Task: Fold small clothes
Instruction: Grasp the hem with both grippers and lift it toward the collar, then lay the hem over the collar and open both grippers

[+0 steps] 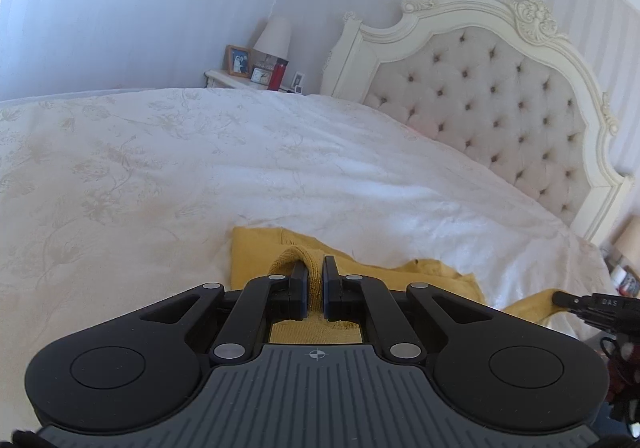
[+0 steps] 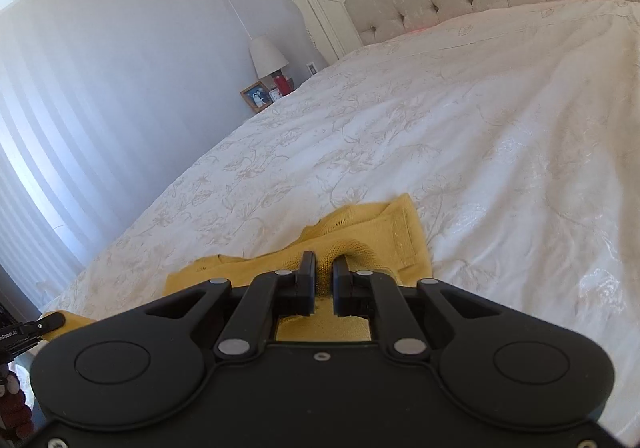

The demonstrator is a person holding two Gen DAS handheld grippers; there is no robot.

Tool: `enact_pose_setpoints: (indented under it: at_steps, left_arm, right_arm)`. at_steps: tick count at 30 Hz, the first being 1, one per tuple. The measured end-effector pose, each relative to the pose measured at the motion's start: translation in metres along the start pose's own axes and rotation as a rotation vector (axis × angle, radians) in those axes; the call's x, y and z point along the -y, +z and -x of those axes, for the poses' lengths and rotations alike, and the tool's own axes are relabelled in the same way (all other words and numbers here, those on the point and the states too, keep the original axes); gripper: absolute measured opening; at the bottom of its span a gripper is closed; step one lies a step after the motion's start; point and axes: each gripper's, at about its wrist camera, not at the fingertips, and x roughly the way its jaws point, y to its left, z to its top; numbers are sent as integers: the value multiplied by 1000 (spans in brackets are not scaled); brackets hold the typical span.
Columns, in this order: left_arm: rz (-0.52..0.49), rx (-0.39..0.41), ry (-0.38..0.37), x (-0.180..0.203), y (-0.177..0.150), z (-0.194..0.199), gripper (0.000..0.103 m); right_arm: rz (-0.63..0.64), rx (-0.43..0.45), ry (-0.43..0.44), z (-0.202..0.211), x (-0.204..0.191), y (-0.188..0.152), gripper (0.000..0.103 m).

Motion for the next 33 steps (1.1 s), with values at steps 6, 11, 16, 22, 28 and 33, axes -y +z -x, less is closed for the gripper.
enact_pose_setpoints:
  at_steps: [6, 11, 16, 22, 28, 33]
  left_arm:
    - [14, -34, 41, -12, 13, -56, 6]
    - [35, -93, 79, -25, 11, -100, 6]
    - [37, -127, 122, -36, 5, -131, 7]
    - [53, -155, 153, -50, 7, -155, 16]
    - [42, -71, 212, -52, 22, -144, 34]
    - [-51, -73, 202, -31, 21, -125, 40]
  right_arm:
    - [-14, 4, -43, -66, 7, 18, 14]
    - [-29, -15, -98, -111, 17, 21, 14]
    - [-23, -68, -154, -148, 25, 15, 14]
    - [-22, -108, -189, -173, 32, 6, 17]
    - [-36, -55, -200, -170, 38, 11, 44]
    - [-17, 17, -214, -146, 34, 20, 58]
